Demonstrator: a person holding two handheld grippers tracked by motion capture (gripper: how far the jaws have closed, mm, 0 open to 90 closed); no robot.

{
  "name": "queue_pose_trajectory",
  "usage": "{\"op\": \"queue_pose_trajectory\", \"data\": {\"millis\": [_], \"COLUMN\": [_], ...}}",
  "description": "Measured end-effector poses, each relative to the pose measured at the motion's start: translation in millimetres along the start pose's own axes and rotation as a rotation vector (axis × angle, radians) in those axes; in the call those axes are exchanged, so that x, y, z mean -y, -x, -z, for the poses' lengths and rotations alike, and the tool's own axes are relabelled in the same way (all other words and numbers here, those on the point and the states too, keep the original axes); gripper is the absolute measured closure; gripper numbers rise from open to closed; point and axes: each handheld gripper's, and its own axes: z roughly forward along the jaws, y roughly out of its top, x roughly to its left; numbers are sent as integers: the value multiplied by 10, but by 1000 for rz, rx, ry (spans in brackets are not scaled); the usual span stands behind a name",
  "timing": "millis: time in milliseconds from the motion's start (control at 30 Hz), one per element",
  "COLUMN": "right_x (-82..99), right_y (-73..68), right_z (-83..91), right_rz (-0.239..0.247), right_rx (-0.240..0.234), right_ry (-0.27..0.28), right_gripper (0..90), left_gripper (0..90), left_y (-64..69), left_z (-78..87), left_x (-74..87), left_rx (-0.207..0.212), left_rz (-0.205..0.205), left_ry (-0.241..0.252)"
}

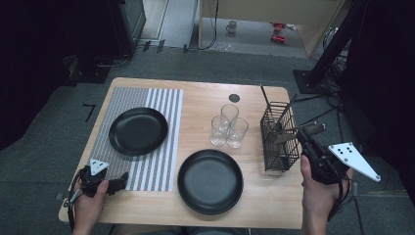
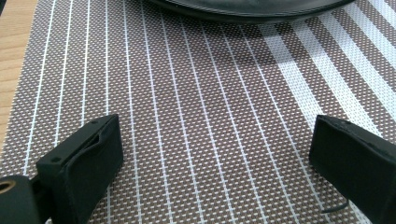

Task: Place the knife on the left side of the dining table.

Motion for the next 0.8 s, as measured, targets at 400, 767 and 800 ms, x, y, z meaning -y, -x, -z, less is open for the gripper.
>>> {"op": "queue_pose_trajectory", "data": {"millis": [400,767,800], "right_x": [-63,-8,6], "right_y": [-100,-225,-239], "right_z": [57,-11,-26], "right_rz": [14,8,6], "right_rx": [-35,-103,-113], "right_ry": [7,-7,-12], "right_gripper": [843,843,843], "left_gripper": [31,37,46], "left_y": [0,5,8], "left_z": [0,17,24], "left_x": [0,-1,-3], "left_rx": [0,6,2], "left_rz": [0,-16,-20], "left_ry": [0,-2,-2]}}
